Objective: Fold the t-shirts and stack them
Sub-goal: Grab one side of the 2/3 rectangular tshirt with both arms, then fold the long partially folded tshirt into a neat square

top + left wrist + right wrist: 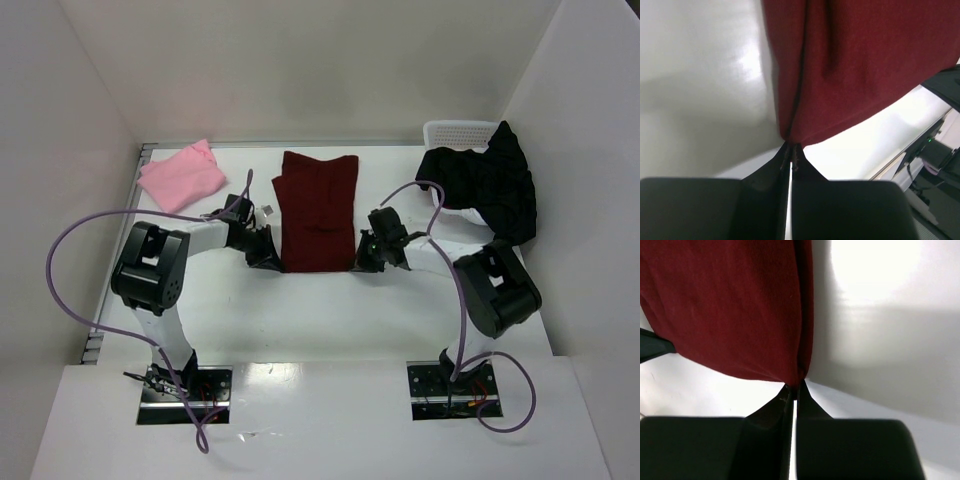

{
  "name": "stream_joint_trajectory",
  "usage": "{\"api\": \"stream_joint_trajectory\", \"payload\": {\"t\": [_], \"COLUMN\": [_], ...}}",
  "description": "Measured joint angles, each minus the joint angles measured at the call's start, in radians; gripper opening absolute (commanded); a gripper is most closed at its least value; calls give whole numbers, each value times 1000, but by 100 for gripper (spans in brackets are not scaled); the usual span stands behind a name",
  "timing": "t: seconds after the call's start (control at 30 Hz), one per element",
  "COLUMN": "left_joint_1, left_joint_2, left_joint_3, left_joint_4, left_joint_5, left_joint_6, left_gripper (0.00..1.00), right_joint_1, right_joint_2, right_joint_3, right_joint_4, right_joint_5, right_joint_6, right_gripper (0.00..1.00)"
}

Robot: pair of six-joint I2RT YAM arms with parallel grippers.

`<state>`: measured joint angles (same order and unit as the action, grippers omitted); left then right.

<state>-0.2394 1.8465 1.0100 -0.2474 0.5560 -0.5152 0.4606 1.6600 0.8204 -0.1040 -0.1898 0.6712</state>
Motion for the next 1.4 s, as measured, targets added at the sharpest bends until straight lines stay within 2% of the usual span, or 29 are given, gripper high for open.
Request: {"api": "stream_joint_trajectory", "payload": {"t": [0.3,0.47,0.67,0.87,0.97,1.2,1.4], "left_joint_1": [-7,-20,-121,-143,-144,-139,-90], "left_joint_2": [-138,-251,-432,-634,-682,-591,-349], "left_joint_3": [-84,-105,-122,-106,-48,112,282], "left_joint_4": [-69,-147,-267,-378,-413,-414,-363], "left_joint_5": [-9,-30,-115,-166,-188,-237,-234], "left_joint_6": [16,18,-11,-71,-92,-85,-26], "left_gripper": [0,0,0,0,0,0,0], "right_joint_1": [29,107,239,255,248,138,36], "right_joint_2": [-181,-323,-474,-662,-694,-536,-365], "right_joint_3": [-85,-122,-176,-187,-136,14,129], "right_joint_4": [-28,-74,-176,-284,-310,-288,-232], "right_joint_5": [3,30,84,125,145,163,170], "right_joint_6": [43,74,150,218,223,151,69], "right_gripper": [0,0,0,0,0,0,0]}}
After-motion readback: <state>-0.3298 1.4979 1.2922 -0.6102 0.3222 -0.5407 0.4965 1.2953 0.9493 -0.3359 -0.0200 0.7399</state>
